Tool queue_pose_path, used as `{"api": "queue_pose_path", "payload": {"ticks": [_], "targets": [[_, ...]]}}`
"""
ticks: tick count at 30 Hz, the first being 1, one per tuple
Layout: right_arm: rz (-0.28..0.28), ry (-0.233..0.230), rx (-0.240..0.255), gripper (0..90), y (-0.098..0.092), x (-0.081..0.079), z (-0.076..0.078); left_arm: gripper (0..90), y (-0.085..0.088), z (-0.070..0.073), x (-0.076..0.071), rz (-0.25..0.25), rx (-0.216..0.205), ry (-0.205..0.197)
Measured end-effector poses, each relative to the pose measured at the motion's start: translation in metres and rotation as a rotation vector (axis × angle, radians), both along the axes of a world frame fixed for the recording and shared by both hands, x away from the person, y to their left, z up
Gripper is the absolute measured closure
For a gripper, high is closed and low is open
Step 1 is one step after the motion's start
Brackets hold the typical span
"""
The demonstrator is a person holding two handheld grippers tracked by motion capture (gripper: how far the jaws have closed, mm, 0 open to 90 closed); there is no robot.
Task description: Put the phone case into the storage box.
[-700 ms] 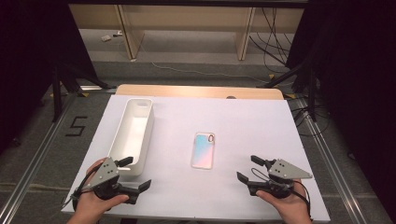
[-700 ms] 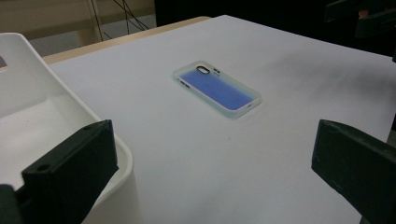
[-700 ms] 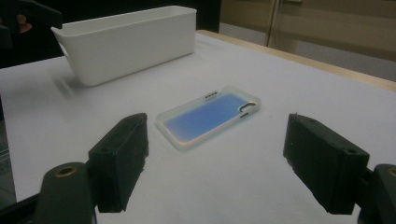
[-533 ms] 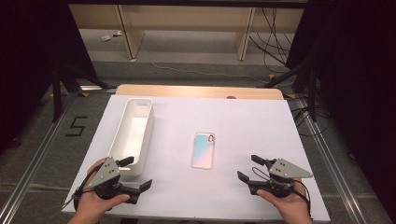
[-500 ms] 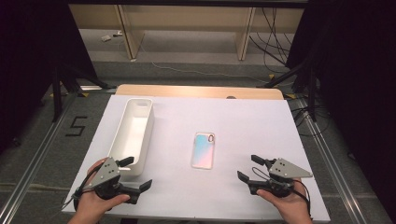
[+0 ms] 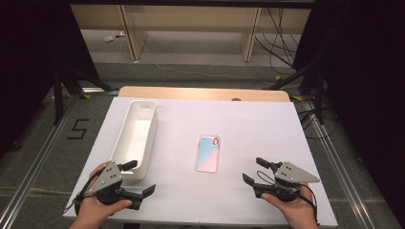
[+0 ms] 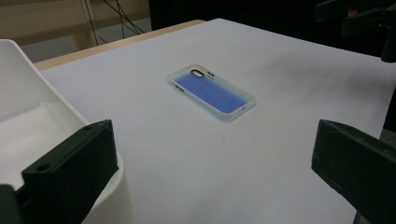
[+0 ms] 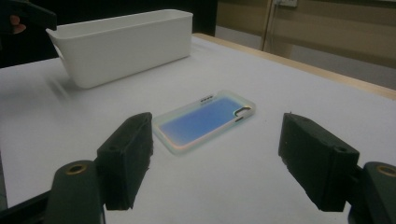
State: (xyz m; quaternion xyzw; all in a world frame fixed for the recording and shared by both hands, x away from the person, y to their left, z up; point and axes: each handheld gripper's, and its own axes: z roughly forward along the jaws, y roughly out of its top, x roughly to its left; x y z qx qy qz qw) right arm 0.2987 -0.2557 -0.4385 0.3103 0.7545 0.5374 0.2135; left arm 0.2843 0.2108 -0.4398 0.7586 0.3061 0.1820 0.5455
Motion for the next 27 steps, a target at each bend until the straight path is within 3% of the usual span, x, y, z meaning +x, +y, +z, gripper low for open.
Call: {"api": "queue_pose_path", "payload": {"ticks": [5, 7, 8, 11, 21, 22, 24, 25, 26, 27], "targets": [[0.024, -0.030, -0.021, 37.9, 0.004, 0.004, 0.004, 0.0, -0.004, 0.000, -0.001, -0.005, 0.003, 0.003], [0.020, -0.031, -0.033, 38.4, 0.004, 0.005, 0.006, 0.0, -0.004, 0.000, -0.002, -0.008, 0.005, 0.002], [0.034, -0.018, 0.003, 38.4, 0.007, 0.007, 0.006, 0.0, -0.003, 0.000, -0.002, -0.008, 0.008, -0.003], [0.025, -0.058, -0.015, 37.9, 0.009, 0.015, 0.011, 0.0, -0.003, 0.000, -0.001, -0.003, -0.001, 0.005], [0.031, -0.071, -0.038, 39.1, 0.019, 0.034, 0.022, 0.0, -0.003, 0.000, -0.002, 0.002, -0.003, 0.006], [0.033, -0.085, -0.052, 44.9, 0.023, 0.038, 0.023, 0.0, -0.003, 0.000, -0.002, -0.002, -0.005, 0.007], [0.046, -0.069, -0.074, 57.4, 0.026, 0.042, 0.024, 0.0, -0.004, 0.000, -0.002, -0.001, -0.004, 0.008], [0.046, -0.069, -0.074, 57.4, 0.026, 0.042, 0.024, 0.0, -0.003, 0.000, -0.002, -0.002, -0.001, 0.006], [0.065, -0.053, -0.090, 69.6, 0.031, 0.045, 0.025, 0.0, -0.004, 0.000, -0.002, -0.003, -0.004, 0.008], [0.069, -0.055, -0.102, 75.7, 0.034, 0.046, 0.025, 0.0, -0.004, -0.001, -0.002, -0.002, -0.004, 0.009]]}}
